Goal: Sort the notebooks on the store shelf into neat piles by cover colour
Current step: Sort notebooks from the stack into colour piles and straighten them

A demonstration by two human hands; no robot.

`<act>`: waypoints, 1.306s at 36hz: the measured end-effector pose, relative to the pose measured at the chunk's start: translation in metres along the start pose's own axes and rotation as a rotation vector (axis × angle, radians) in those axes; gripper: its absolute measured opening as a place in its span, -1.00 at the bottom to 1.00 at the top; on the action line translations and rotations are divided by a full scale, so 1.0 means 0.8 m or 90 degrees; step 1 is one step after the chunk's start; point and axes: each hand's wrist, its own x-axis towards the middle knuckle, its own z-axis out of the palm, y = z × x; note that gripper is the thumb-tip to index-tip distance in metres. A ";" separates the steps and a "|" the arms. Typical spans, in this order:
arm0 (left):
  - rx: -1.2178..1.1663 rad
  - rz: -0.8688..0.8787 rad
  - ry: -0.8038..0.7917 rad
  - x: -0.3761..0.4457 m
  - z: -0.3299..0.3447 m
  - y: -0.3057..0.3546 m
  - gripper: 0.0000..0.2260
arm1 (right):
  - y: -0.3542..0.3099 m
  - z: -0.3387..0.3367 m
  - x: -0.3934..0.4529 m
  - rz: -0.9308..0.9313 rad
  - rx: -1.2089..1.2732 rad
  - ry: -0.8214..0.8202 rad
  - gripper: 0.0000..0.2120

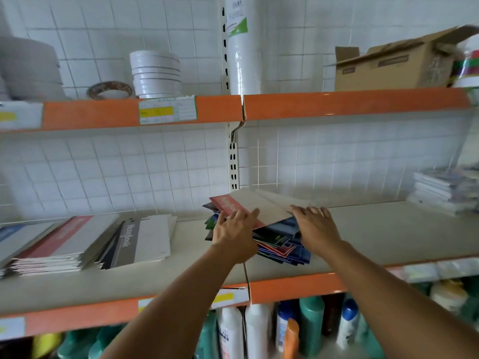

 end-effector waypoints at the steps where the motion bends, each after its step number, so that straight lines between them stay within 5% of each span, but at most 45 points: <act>1: 0.012 -0.006 0.006 0.000 0.000 0.000 -0.34 | -0.001 0.000 0.000 0.001 -0.001 0.008 -0.28; 11: 0.101 -0.036 0.074 0.009 -0.001 0.002 -0.74 | -0.001 -0.005 -0.006 -0.054 -0.093 0.071 -0.52; 17: 0.098 -0.038 0.061 0.005 -0.001 0.003 -0.68 | 0.012 0.004 -0.007 -0.103 -0.058 0.132 -0.67; 20: 0.089 -0.032 0.069 0.004 -0.001 0.000 -0.70 | 0.015 -0.002 -0.008 -0.140 -0.036 0.174 -0.58; 24: 0.076 -0.040 0.101 -0.003 -0.002 -0.007 -0.68 | 0.013 -0.014 -0.019 -0.142 0.009 0.102 -0.62; 31: 0.033 -0.053 0.127 -0.030 -0.005 -0.022 -0.54 | 0.014 -0.023 -0.032 -0.170 -0.046 0.026 -0.23; 47: -0.057 -0.114 0.215 -0.132 -0.020 -0.092 -0.51 | -0.067 -0.062 -0.032 -0.230 -0.010 0.061 -0.14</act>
